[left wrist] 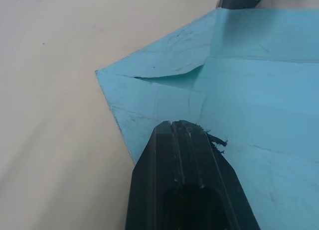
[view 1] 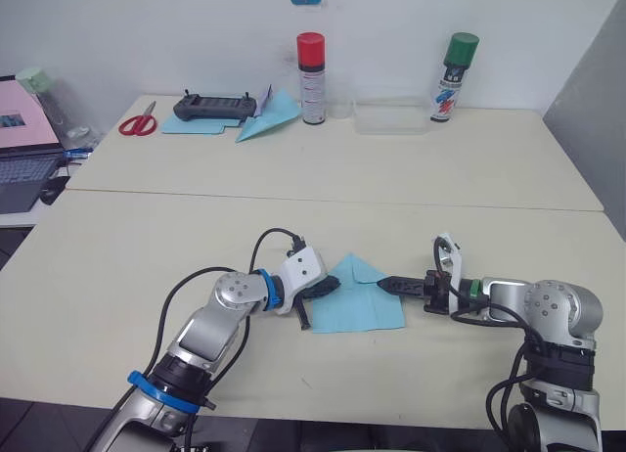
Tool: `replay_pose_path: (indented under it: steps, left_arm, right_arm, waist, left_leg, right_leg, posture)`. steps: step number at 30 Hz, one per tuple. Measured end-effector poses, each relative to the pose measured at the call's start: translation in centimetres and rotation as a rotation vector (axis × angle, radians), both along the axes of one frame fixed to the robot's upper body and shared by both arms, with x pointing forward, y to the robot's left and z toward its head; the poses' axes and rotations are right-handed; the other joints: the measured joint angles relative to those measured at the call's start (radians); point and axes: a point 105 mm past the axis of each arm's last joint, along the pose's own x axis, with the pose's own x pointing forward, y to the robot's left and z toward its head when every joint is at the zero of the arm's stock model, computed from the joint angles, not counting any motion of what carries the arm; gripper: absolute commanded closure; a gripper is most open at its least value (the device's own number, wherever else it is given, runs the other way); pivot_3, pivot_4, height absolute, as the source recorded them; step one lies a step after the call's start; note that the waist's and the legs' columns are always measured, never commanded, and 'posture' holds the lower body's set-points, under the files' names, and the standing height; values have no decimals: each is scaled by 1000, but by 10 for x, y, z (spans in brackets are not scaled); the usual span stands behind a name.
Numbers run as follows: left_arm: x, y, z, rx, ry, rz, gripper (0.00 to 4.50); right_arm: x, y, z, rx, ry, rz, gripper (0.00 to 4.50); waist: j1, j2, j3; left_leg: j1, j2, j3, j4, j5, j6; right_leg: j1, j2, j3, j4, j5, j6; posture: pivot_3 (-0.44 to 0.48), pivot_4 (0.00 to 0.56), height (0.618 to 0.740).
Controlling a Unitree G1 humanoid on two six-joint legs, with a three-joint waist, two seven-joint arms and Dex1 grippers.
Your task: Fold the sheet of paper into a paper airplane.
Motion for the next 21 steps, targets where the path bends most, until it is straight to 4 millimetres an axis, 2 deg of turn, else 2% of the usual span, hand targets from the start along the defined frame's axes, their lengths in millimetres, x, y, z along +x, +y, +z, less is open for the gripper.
replay_pose_path:
  steps: [5, 6, 8, 10, 11, 12, 14, 16, 21]
  left_arm:
    - [0, 0, 0, 0, 0, 6, 4500]
    - [0, 0, 0, 0, -1, 6, 4500]
    - [0, 0, 0, 0, 1, 6, 4500]
    - [1, 0, -1, 0, 2, 6, 4500]
    - [1, 0, -1, 1, 2, 7, 4500]
    - [1, 0, -1, -1, 2, 8, 4500]
    - [1, 0, -1, -2, 1, 8, 4500]
    - [2, -1, -1, -5, 1, 12, 4500]
    - [3, -2, 0, -10, -2, 21, 4500]
  right_arm:
    - [9, 5, 0, 40, 22, -56, 1462]
    - [12, 6, 0, 46, 28, -68, 1625]
    - [13, 5, -1, 45, 36, -80, 2035]
    - [14, 3, -4, 38, 49, -95, 2715]
    - [14, 3, -5, 33, 53, -101, 3077]
    - [14, 3, -5, 30, 57, -103, 3760]
    - [15, 3, -4, 33, 54, -101, 3967]
    - [14, 5, -1, 46, 43, -91, 4478]
    - [14, 6, 2, 39, 30, -79, 4478]
  waist:
    - [-1, 0, 0]
    - [-2, 0, 0]
    - [-1, 0, 0]
    - [-1, 1, 0]
    - [-1, 1, 0]
    - [-1, 1, 0]
    - [-1, 1, 0]
    - [-1, 1, 0]
    - [-1, 1, 0]
  left_leg:
    - [1, 0, 0, 0, 0, 0]
    - [0, 0, 0, 0, 0, 0]
    - [0, 0, 0, 0, 0, 0]
    - [0, 0, 0, 0, 0, 0]
    - [0, 0, 0, 0, 0, 0]
    - [-1, 0, 0, 0, 0, 0]
    - [-2, 0, 0, 0, 0, 0]
    - [-2, 0, 0, 0, 0, 0]
    - [-2, 0, 0, 0, 0, 0]
  right_leg:
    - [0, 0, 0, 0, 0, 0]
    - [0, 0, 0, 0, 0, 0]
    - [0, 0, 0, 0, 0, 0]
    - [0, 0, 0, 0, 0, 0]
    - [-1, 0, 0, 0, 0, 0]
    - [-2, 0, 0, 0, 0, 0]
    - [-2, 0, 0, 0, 0, 0]
    - [-2, 0, 0, 0, 0, 0]
    - [-3, 0, 0, 0, 0, 0]
  posture:
    - [0, 150, 740]
    - [0, 150, 740]
    - [0, 150, 740]
    - [0, 150, 740]
    - [0, 150, 740]
    - [0, 150, 740]
    - [0, 150, 740]
    - [0, 150, 740]
    - [0, 150, 740]
